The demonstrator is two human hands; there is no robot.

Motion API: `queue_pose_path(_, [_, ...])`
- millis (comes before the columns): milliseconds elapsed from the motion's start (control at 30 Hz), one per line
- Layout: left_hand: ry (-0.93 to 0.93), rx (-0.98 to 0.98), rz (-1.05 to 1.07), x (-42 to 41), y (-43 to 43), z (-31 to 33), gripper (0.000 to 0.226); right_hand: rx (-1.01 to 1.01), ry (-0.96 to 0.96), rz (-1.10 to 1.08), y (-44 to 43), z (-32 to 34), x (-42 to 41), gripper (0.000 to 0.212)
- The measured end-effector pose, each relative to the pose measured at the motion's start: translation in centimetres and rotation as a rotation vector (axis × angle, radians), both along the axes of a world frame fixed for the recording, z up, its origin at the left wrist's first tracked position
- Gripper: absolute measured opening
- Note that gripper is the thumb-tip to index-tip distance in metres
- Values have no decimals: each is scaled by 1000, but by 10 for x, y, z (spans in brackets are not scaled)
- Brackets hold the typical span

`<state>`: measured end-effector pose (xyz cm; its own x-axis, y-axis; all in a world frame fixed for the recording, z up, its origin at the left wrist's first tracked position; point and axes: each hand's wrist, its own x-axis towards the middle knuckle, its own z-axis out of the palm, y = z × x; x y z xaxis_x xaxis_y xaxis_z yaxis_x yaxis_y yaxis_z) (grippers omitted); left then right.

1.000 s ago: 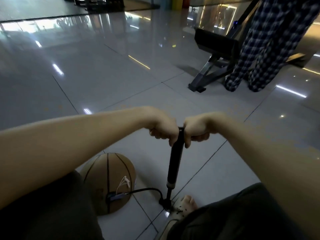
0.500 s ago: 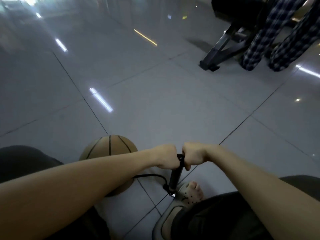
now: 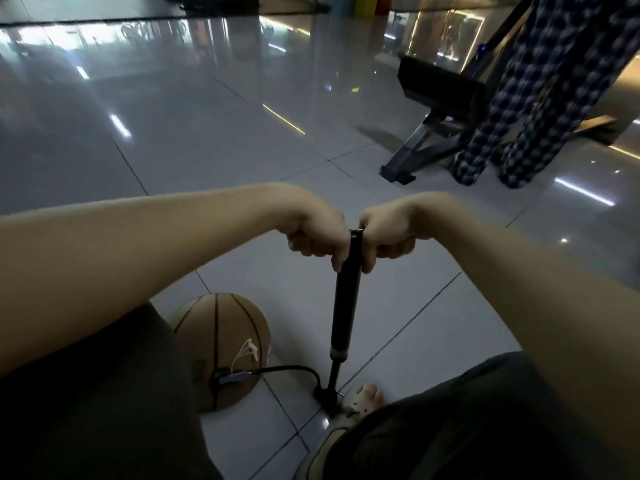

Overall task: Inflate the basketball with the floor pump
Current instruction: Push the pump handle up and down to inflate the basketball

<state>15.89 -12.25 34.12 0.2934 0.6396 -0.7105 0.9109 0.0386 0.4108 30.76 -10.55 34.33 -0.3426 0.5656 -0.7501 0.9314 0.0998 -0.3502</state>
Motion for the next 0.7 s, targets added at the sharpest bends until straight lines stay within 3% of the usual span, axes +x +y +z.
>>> queue_pose_path(133, [78,21,-57,16,-5,-66,13,-55,-27,-34,-6,-75,14,20])
queue_pose_path(300, [69,11,-52,23,-11,-131,16,-48,15,-60,-10,-145,22,3])
queue_pose_path(433, [79,77,-67,28,-38,-161,24,-56,-6,11,-27,-184,18,17])
queue_pose_path(533, [55,91,-92,28,-53,-160,25,-24,-40,15,-43,-185,16,7])
queue_pose_path(700, [90,51,-60,25,-61,-130,10,-85,-118,36,-50,-140,11,11])
